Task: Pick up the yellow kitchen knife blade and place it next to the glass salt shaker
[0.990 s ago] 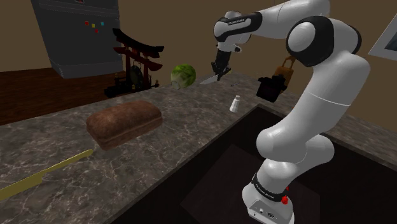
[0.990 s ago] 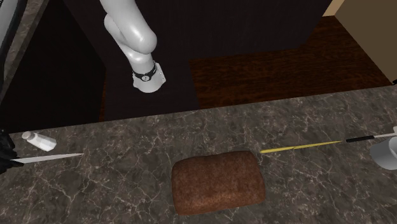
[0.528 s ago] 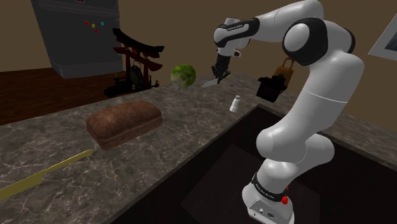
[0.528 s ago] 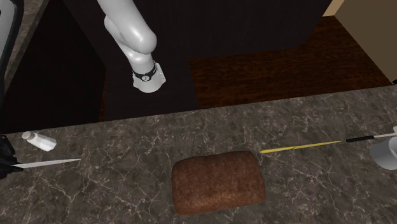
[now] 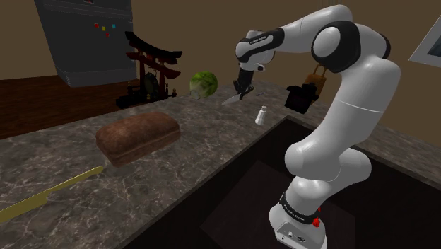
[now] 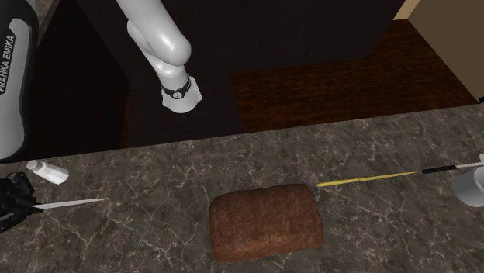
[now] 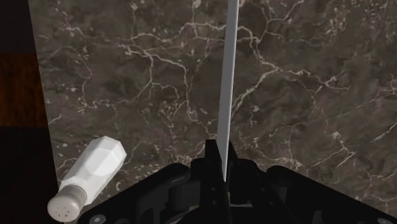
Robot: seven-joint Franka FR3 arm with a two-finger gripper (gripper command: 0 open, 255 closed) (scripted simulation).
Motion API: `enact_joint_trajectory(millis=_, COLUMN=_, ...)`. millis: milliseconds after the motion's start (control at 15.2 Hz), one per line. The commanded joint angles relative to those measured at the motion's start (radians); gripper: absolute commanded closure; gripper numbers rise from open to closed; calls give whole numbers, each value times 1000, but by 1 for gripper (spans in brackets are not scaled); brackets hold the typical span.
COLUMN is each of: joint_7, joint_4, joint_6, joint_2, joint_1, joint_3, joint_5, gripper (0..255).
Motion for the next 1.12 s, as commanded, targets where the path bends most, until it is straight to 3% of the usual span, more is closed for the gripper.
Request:
enact_joint_trajectory(millis=0, joint_7=2, joint_4=-20, joint_6=28, joint_2=8, joint_1=0, joint_3=0, joint_5=-4, gripper=255)
enact_joint_trajectory(millis=1056, joint_7=37, joint_4=-124, joint_6=223, joint_2=106, joint_1=9, joint_3=-9, joint_5=-50, gripper=255)
